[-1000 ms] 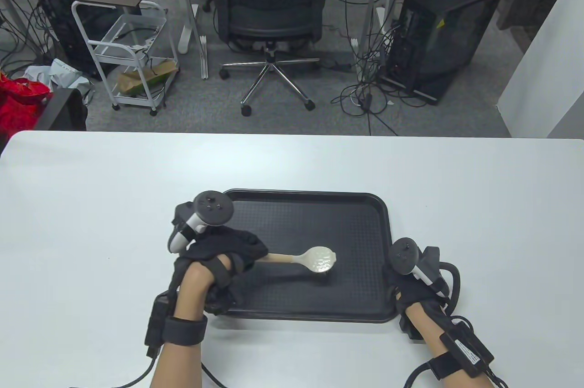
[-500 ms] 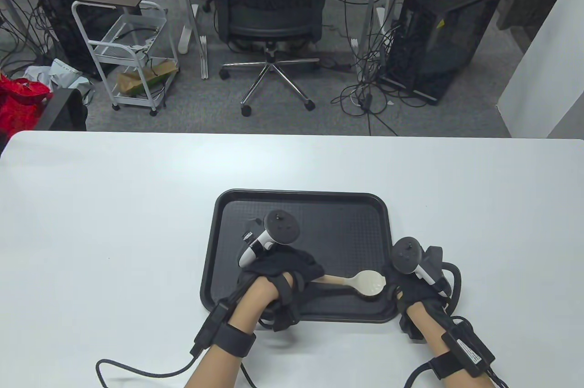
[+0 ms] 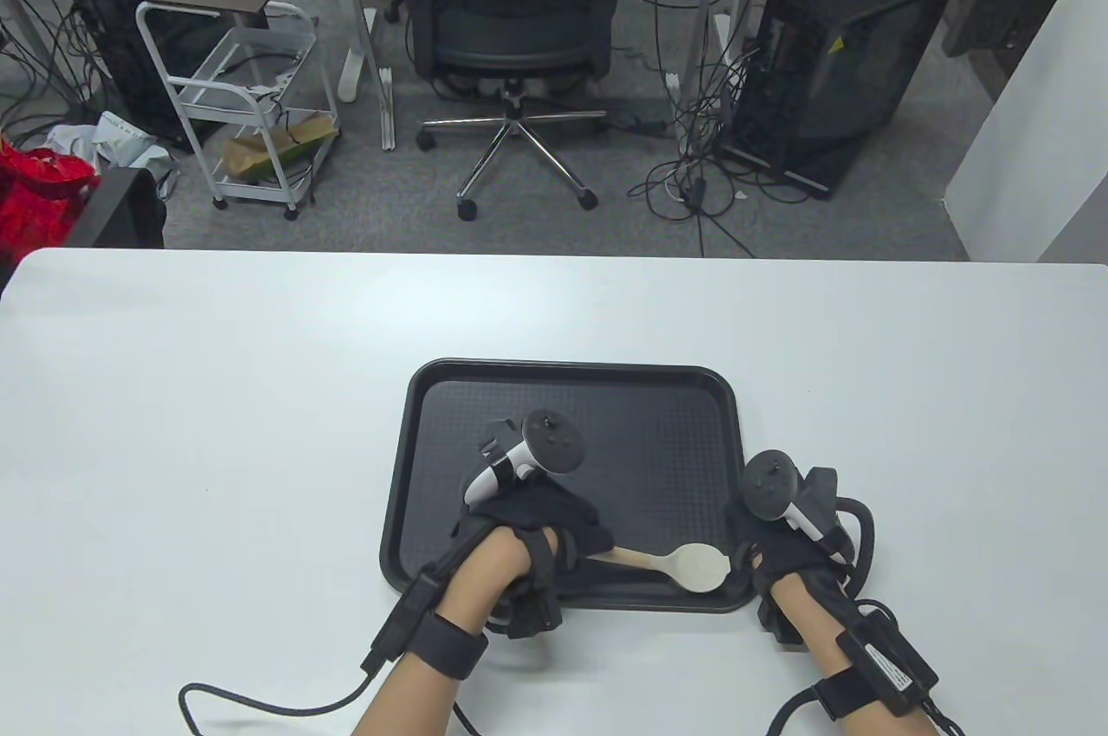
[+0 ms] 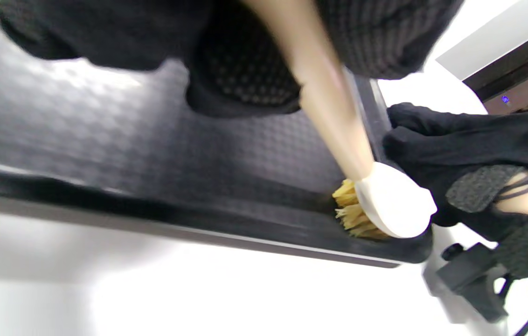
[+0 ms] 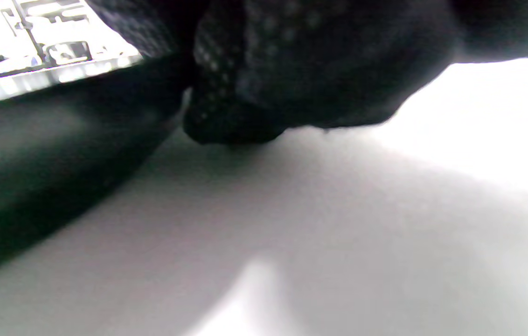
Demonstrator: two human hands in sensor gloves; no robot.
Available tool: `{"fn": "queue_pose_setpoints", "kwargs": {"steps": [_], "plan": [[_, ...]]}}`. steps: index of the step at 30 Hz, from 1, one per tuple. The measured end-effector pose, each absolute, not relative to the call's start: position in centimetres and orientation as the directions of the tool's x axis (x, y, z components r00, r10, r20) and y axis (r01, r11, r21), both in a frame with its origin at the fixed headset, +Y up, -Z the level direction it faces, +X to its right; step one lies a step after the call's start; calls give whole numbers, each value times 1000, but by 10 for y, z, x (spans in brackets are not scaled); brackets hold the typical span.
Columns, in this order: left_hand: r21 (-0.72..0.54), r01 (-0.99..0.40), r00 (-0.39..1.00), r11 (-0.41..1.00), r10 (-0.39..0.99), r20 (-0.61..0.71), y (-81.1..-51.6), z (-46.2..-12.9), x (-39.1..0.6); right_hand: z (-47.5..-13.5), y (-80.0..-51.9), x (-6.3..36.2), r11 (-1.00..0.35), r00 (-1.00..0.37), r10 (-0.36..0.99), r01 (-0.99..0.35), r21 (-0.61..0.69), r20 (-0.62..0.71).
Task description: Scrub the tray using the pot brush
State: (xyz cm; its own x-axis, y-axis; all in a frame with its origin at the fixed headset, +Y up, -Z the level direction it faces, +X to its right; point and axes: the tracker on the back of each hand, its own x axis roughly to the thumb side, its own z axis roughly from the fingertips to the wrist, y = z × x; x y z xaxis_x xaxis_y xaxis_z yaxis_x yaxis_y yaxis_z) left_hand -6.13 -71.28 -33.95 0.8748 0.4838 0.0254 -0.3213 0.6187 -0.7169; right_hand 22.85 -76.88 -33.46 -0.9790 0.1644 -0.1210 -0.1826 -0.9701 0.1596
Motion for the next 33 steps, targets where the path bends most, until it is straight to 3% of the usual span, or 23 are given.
{"fn": "queue_pose_setpoints", "kwargs": {"steps": [10, 33], "plan": [[-751, -306, 912, 585, 406, -55, -708, -350, -122, -335, -769, 228, -970, -979, 162, -181, 161, -120], [-600, -516, 857, 611, 376, -354, -697, -344, -262, -334, -769, 227, -971, -980, 160, -178, 161, -121]]}}
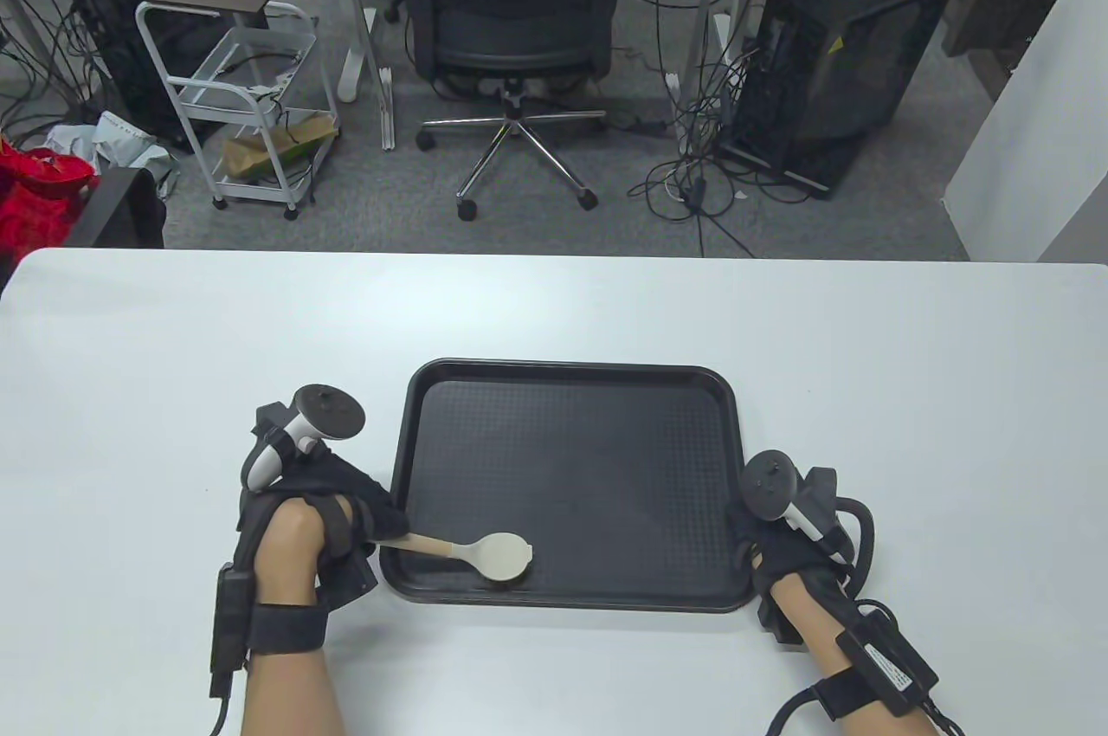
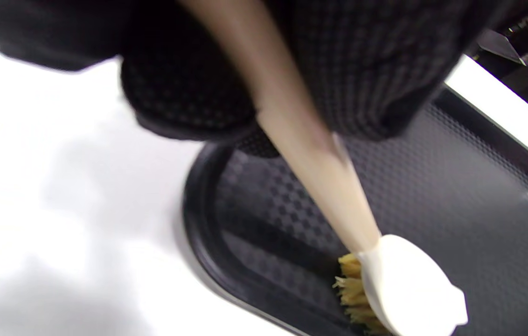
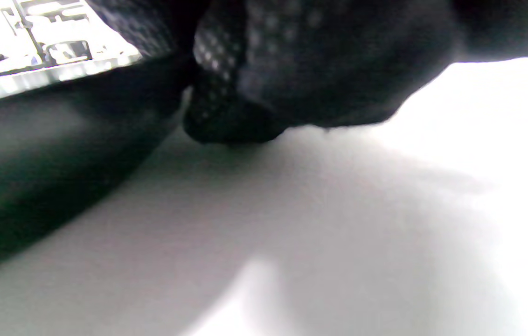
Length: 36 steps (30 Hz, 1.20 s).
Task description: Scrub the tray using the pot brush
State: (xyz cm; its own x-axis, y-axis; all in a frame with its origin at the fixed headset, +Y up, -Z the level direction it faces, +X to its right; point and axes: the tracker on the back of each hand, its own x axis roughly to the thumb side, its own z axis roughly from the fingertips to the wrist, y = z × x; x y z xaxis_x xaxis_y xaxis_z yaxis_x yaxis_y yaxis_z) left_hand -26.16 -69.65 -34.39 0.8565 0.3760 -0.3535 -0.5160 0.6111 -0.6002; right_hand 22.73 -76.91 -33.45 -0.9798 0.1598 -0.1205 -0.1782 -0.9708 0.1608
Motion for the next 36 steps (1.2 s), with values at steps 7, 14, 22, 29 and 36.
{"fn": "queue_pose_setpoints", "kwargs": {"steps": [7, 14, 22, 29, 36], "plan": [[-546, -584, 810, 601, 395, -433, -699, -335, -296, -334, -769, 227, -971, -980, 160, -178, 161, -121], [-464, -680, 727, 568, 439, -528, -705, -321, -340, -335, -769, 227, -970, -980, 160, -179, 163, -121], [-404, -709, 694, 578, 470, -545, -700, -318, -353, -334, -769, 227, -970, -980, 159, -178, 164, -122], [-446, -715, 692, 538, 633, -346, -687, -341, -302, -334, -769, 227, -971, -980, 158, -177, 163, -122], [-486, -661, 721, 571, 663, -201, -675, -365, -204, -335, -769, 227, -970, -980, 161, -180, 164, -120]]}}
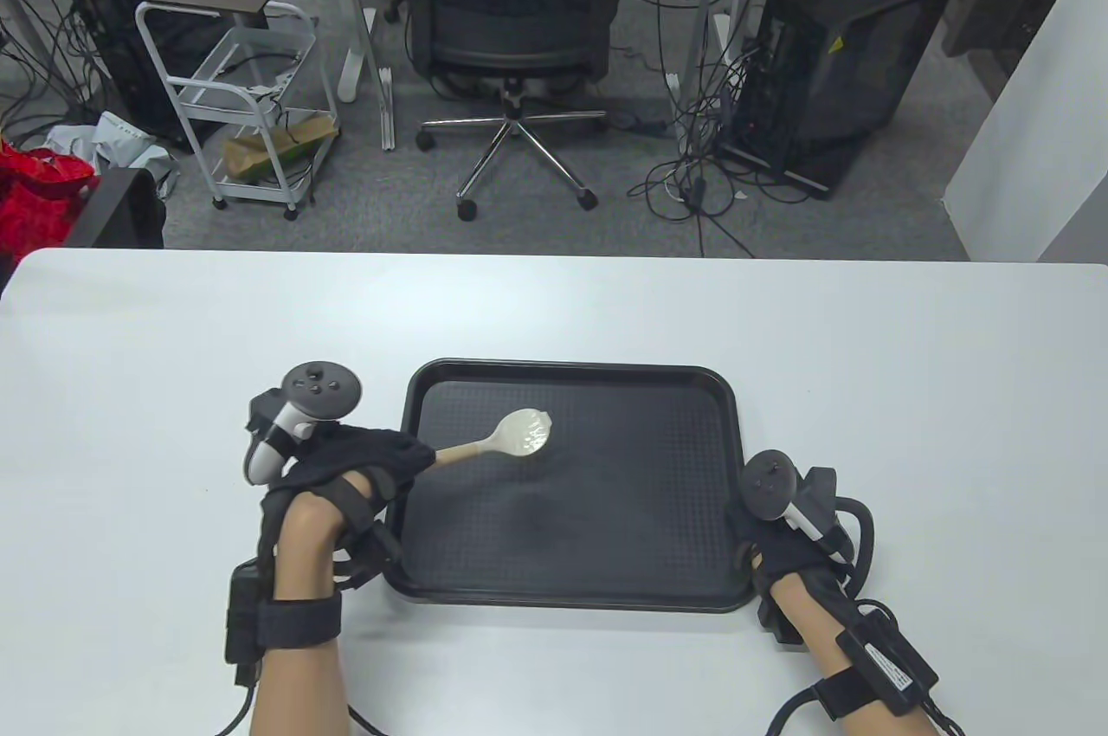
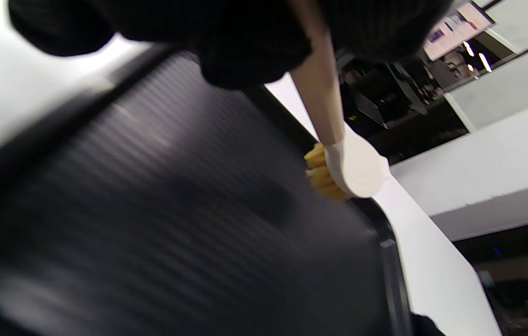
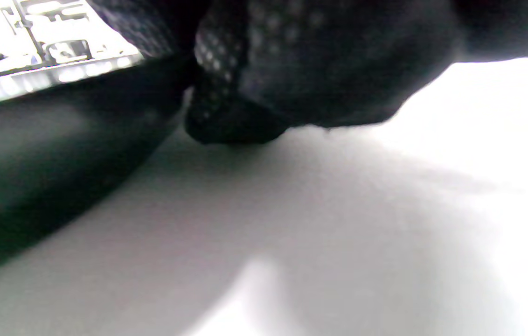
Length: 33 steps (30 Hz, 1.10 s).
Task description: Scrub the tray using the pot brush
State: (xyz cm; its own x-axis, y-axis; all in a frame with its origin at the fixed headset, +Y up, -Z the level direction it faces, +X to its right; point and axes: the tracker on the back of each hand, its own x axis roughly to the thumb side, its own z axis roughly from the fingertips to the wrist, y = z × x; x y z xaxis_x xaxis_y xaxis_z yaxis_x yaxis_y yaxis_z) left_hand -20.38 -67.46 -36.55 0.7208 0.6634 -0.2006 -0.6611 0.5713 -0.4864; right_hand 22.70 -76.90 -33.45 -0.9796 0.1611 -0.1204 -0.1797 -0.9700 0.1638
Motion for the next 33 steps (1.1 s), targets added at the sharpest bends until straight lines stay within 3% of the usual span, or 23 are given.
{"fn": "queue_pose_setpoints", "kwargs": {"steps": [7, 18, 25, 33], "plan": [[-539, -689, 666, 485, 717, -206, -685, -385, -122, -334, -769, 227, -970, -979, 164, -182, 163, -120], [-456, -720, 678, 523, 671, -300, -710, -422, -58, -335, -770, 228, -968, -978, 172, -189, 163, -116], [-512, -681, 708, 523, 648, -279, -726, -431, -11, -335, -770, 229, -966, -977, 181, -198, 164, -113], [-410, -614, 789, 675, 536, -300, -724, -431, -15, -335, -770, 229, -968, -978, 179, -195, 161, -111]]}}
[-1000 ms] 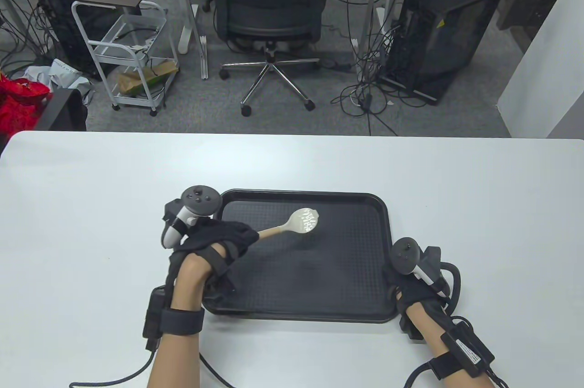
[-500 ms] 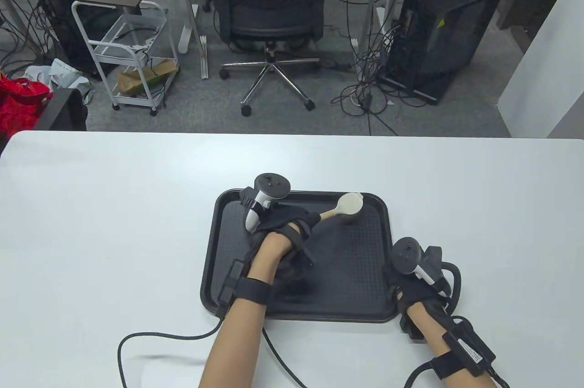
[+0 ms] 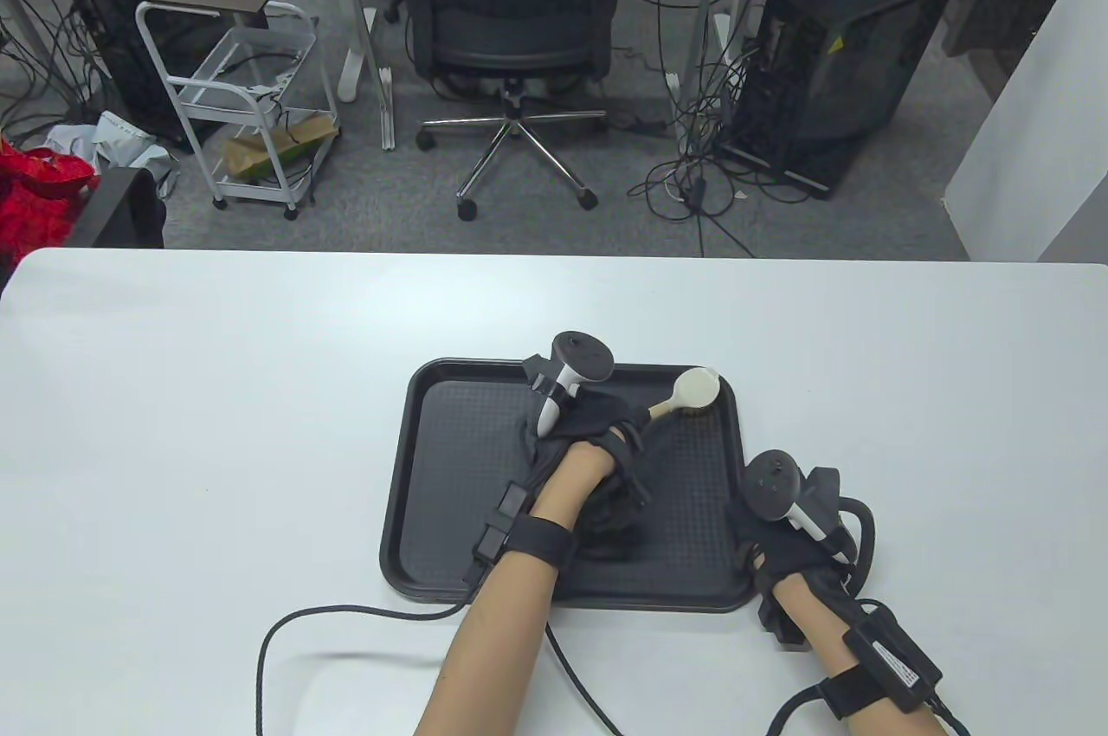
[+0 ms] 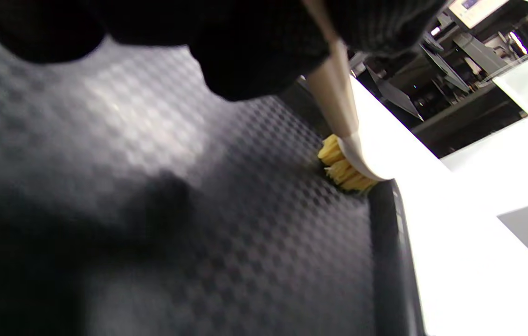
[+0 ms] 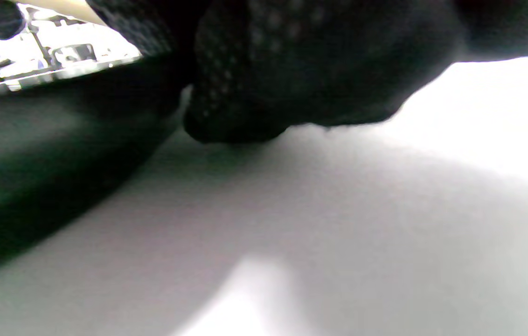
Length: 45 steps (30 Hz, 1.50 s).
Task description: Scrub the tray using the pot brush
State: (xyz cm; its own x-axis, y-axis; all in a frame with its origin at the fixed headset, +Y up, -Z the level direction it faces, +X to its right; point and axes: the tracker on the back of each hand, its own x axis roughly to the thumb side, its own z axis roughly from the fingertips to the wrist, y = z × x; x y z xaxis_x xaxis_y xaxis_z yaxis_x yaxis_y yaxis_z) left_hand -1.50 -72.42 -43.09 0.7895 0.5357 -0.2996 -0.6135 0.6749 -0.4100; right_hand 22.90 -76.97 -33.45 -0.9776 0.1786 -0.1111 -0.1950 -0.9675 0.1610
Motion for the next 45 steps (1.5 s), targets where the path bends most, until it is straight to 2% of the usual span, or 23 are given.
{"fn": "queue_pose_setpoints", "kwargs": {"steps": [10, 30, 45], "plan": [[-368, -604, 794, 707, 491, -360, -722, -418, -46, -334, -769, 228, -970, -980, 165, -182, 158, -113], [-264, -686, 690, 678, 491, -532, -724, -402, -181, -334, -770, 226, -974, -982, 148, -165, 153, -114], [-196, -687, 647, 699, 467, -602, -721, -387, -252, -334, -770, 226, -975, -983, 146, -163, 153, -115]]}}
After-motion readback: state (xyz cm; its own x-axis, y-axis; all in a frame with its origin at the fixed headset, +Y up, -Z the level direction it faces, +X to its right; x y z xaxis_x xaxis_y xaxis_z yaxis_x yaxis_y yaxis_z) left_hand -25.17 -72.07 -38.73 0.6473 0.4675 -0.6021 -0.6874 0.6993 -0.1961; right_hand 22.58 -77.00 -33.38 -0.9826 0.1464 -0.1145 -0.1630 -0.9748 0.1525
